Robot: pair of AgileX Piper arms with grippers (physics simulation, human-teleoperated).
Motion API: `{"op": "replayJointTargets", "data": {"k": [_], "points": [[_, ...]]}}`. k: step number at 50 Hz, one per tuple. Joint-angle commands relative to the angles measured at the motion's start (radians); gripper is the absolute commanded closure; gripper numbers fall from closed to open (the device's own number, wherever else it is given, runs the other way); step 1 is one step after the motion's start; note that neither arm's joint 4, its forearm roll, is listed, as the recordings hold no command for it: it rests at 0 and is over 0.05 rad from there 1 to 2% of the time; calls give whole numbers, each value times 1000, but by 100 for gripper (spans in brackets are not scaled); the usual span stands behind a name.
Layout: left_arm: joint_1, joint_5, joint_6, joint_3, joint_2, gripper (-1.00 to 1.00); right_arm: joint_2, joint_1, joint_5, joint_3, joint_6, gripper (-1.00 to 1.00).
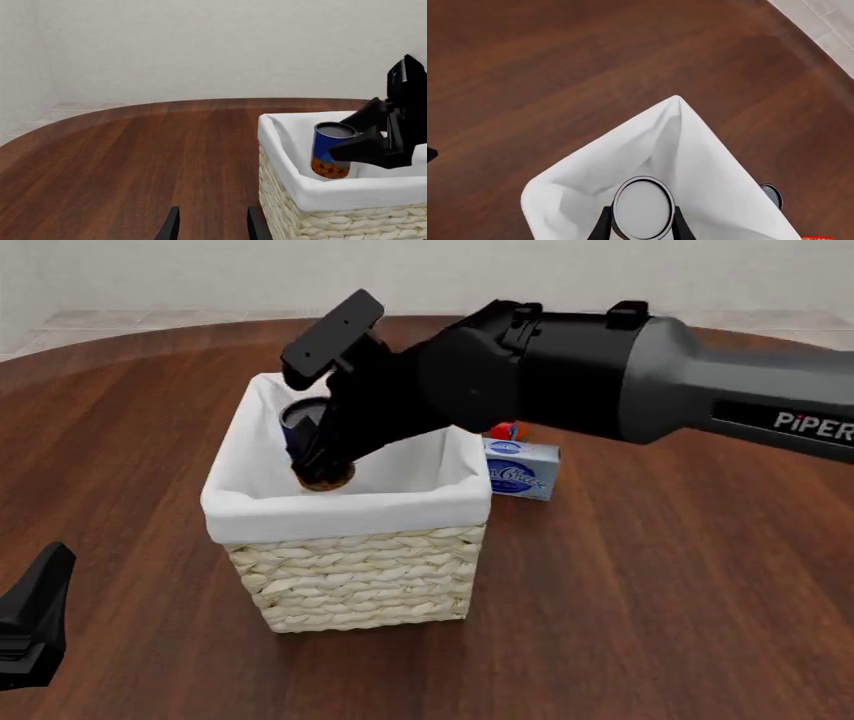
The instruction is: Pick up the alphabet soup and put it in the basket.
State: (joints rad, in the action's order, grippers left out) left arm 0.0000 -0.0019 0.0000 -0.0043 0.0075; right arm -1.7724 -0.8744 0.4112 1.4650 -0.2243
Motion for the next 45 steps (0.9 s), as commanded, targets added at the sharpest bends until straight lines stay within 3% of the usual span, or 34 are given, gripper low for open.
{"op": "replayJointTargets", "data": {"k": [1,21,22,45], "points": [[0,0,0,0,0,-100,-60,26,10,34,31,100],[0,0,0,0,0,-100,-120,47,-7,15,29,100],[0,0,0,0,0,-100,-119,49,-8,16,30,-100],[0,0,0,0,0,-100,-86,37,-7,8,33,-100]]}}
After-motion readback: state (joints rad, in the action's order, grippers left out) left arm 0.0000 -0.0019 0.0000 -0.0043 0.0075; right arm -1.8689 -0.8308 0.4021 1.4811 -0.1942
